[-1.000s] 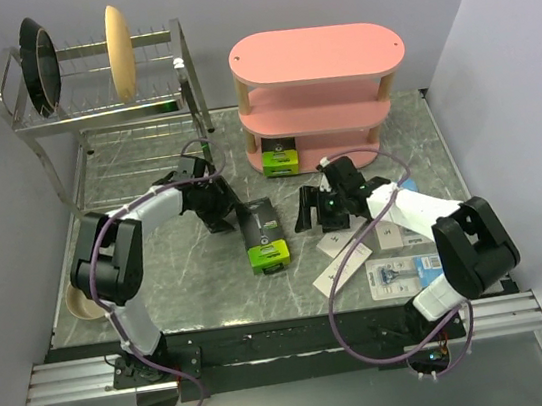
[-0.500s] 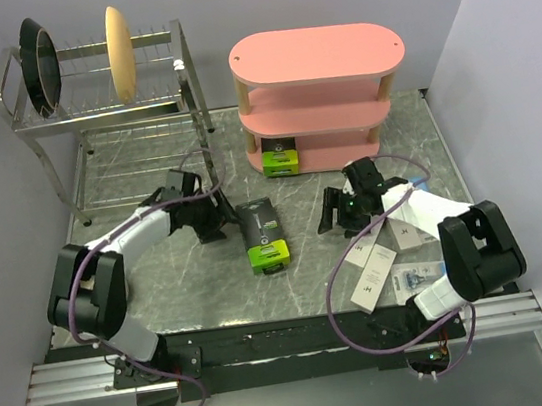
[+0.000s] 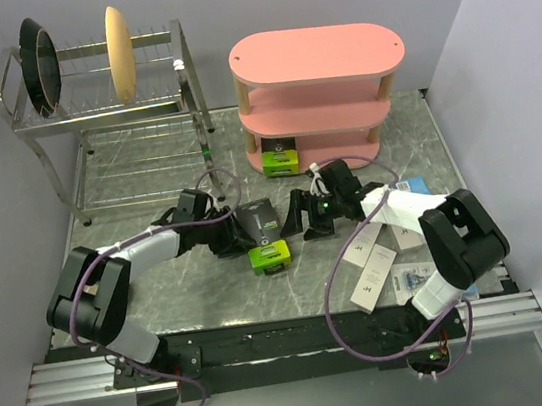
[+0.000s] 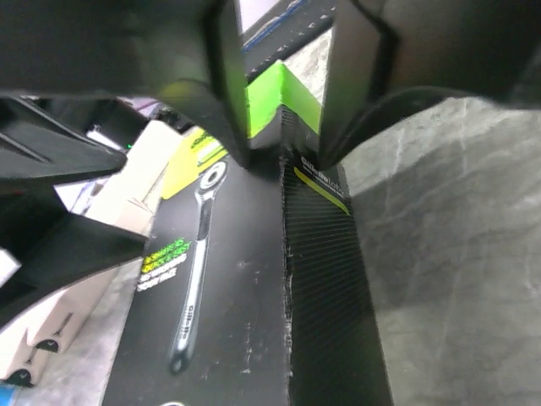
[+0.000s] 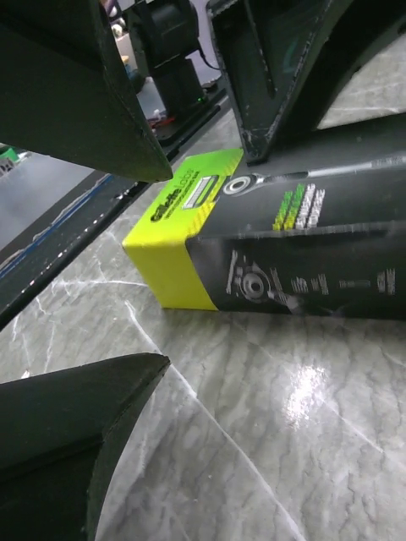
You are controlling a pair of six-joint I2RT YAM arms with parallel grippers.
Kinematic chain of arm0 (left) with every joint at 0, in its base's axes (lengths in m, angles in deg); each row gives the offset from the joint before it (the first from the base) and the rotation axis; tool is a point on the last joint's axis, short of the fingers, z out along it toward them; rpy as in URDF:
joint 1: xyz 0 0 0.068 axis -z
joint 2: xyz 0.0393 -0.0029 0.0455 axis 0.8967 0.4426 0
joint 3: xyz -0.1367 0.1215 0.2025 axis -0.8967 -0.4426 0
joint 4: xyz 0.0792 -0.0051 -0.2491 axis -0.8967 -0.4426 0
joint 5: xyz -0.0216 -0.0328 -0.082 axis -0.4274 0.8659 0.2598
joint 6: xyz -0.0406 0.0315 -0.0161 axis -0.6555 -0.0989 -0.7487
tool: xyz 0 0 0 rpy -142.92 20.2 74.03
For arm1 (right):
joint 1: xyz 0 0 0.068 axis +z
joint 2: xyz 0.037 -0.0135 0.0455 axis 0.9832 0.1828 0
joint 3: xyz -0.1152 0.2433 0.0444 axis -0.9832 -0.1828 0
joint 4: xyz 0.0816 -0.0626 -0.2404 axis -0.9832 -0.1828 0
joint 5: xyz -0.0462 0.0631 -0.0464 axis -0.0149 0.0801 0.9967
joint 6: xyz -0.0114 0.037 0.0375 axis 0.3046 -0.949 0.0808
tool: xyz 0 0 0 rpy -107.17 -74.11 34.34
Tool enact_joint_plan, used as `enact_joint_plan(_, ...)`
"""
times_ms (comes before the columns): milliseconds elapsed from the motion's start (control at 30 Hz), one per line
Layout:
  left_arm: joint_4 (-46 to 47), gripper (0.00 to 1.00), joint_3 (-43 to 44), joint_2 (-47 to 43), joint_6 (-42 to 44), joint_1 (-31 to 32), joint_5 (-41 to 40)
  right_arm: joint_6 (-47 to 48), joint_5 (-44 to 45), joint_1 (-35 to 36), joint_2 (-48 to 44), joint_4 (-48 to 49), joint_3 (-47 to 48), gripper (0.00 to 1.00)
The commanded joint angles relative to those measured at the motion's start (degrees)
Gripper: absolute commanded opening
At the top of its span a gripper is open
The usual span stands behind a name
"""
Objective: Place and organize the shaving razors onto the shelf
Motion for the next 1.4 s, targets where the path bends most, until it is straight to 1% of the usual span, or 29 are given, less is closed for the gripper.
enact_joint_plan(0,-1.6,0.30,-1.7,1.2,-3.2,-2.9,-2.0,-1.7,-1.5,0.2,1.0,3.4,2.6,0.89)
enact_joint_plan(33,-1.8,0.19,-4.4,1.1,-3.9,-4.6,-1.8,-2.3,-1.8,0.2,1.1,4.0,2.4,0.90)
enact_joint_plan(133,-1.1,0.05,-9.2,-0.8,-4.0,-6.9,-1.9,-4.0,-2.3,0.6,0.9,5.6,2.3,0.90)
enact_joint_plan(167,-0.9,0.04,-10.1,-1.1,-4.0,-7.3,-2.3,-4.1,-2.5,0.8,1.0,6.0,2.4,0.90)
enact_joint_plan(333,2.2,0.03,-13.7,-1.5,-4.7,-8.4,-2.4,-4.2,-2.2,1.6,1.8,5.3,3.4,0.91)
enact_joint_plan(533,3.6,0.04,-14.0,-3.5,-4.3,-8.4,-2.6,-6.3,-4.1,2.6,3.1,8.7,4.8,0.94)
enact_joint_plan(667,4.3,0.04,-13.2,-4.7,-4.2,-8.2,-2.1,-5.9,-3.9,5.2,5.0,7.9,8.3,0.95)
enact_joint_plan(733,3.9,0.04,-13.5,-4.4,-3.9,-8.2,-2.5,-5.2,-2.5,7.2,6.8,4.4,10.5,0.96)
enact_joint_plan(767,3.7,0.04,-13.7,-4.3,-3.9,-8.2,-2.6,-5.5,-2.5,7.7,7.4,4.5,10.7,0.96)
enact_joint_plan(900,4.2,0.05,-13.8,-3.7,-3.7,-8.1,-2.4,-7.5,-4.0,8.9,9.6,4.7,9.8,0.96)
enact_joint_plan(1033,3.9,0.05,-13.9,-2.8,-3.8,-8.2,-2.8,-8.1,-3.6,8.3,10.3,3.3,9.0,0.96)
enact_joint_plan(1267,1.8,0.04,-14.4,-0.6,-4.3,-8.3,-4.0,-7.7,-4.4,7.8,8.9,1.9,7.7,0.96)
enact_joint_plan(1300,1.4,0.01,-14.4,-0.4,-4.3,-8.3,-4.5,-7.5,-4.3,7.6,8.2,1.3,7.5,0.96)
enact_joint_plan(1367,1.9,0.01,-14.7,-0.2,-4.2,-8.4,-4.1,-7.7,-4.4,7.0,7.3,1.6,6.0,0.96)
